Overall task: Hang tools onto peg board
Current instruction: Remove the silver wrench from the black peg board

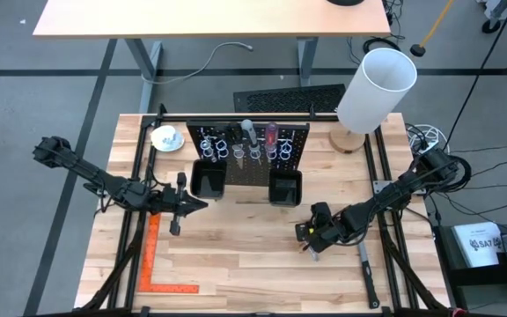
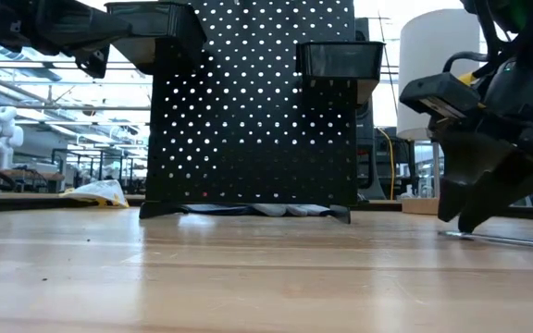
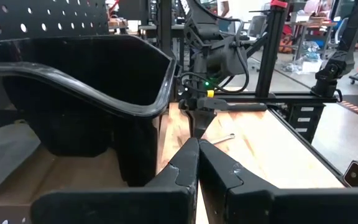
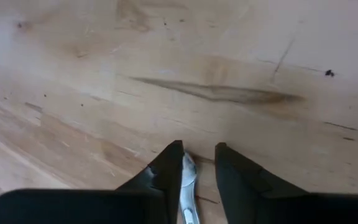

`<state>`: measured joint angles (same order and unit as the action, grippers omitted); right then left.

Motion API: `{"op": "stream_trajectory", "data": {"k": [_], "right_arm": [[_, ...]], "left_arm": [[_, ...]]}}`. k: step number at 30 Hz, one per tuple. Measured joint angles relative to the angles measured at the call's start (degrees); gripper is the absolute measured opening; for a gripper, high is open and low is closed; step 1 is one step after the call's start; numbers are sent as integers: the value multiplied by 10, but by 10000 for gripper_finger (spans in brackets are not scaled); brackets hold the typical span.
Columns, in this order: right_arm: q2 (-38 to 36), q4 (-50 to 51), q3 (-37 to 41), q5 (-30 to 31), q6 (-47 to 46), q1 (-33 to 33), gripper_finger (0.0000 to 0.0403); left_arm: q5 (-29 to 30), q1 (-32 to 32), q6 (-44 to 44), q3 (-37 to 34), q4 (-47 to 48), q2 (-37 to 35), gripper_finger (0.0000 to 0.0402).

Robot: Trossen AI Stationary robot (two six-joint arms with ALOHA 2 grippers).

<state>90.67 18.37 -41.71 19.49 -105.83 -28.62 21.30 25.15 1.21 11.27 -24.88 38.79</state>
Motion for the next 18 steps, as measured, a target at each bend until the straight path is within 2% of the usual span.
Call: {"op": "stream_trajectory", "data": {"k": [7, 11, 18], "right_arm": [[-3, -11, 0, -6, 43, 0, 123], [-8, -15, -11, -57, 121, 0, 121], [-7, 28, -34, -58, 151, 2, 117]], "left_arm": [[-2, 0, 0, 0, 1, 0, 13], [-3, 0, 0, 0, 1, 0, 13], [-4, 0, 0, 0, 1, 0, 13]]}}
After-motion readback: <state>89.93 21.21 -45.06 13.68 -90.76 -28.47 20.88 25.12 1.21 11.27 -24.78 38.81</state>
